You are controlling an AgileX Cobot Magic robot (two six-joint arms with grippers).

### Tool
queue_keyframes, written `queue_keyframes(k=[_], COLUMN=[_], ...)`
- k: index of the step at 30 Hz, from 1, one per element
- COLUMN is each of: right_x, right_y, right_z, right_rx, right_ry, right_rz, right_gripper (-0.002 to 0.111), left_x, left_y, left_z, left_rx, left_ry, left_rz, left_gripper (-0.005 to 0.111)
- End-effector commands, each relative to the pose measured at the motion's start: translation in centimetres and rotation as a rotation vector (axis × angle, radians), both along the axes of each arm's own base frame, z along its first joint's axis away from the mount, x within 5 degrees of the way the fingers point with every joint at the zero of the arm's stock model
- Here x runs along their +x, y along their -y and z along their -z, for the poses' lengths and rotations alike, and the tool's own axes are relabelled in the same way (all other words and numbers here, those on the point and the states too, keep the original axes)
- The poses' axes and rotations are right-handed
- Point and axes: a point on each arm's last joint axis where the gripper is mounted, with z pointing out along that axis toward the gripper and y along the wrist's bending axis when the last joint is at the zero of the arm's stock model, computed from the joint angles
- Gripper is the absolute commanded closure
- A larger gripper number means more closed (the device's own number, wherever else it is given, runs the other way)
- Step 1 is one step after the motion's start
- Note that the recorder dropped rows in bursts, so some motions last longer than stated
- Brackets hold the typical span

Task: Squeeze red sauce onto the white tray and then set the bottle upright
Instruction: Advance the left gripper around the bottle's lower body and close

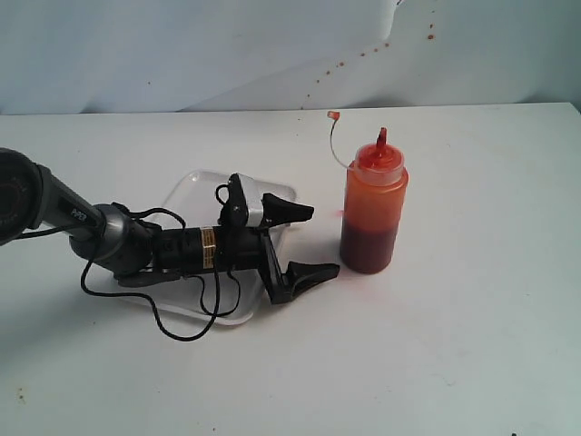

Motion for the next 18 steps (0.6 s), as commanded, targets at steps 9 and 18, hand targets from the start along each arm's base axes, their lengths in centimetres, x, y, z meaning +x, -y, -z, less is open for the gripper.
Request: queue_keyframes(k=[9, 18], right_x=[0.0, 0.0], right_y=[0.0, 0.0], right_z=[0.1, 0.1], right_rx=[0.003, 0.003], right_ry=[0.005, 0.005], right_rz=[0.008, 0.008], right_gripper=[0.108, 0.108], left_x=[-0.6, 0.8], left_y=[1.3, 2.8], left_z=[-0.7, -1.3], left_rx=[-0.035, -0.053], left_ry=[0.033, 0.053], left_rz=[0.061, 0.07], left_gripper=[0.003, 0.003])
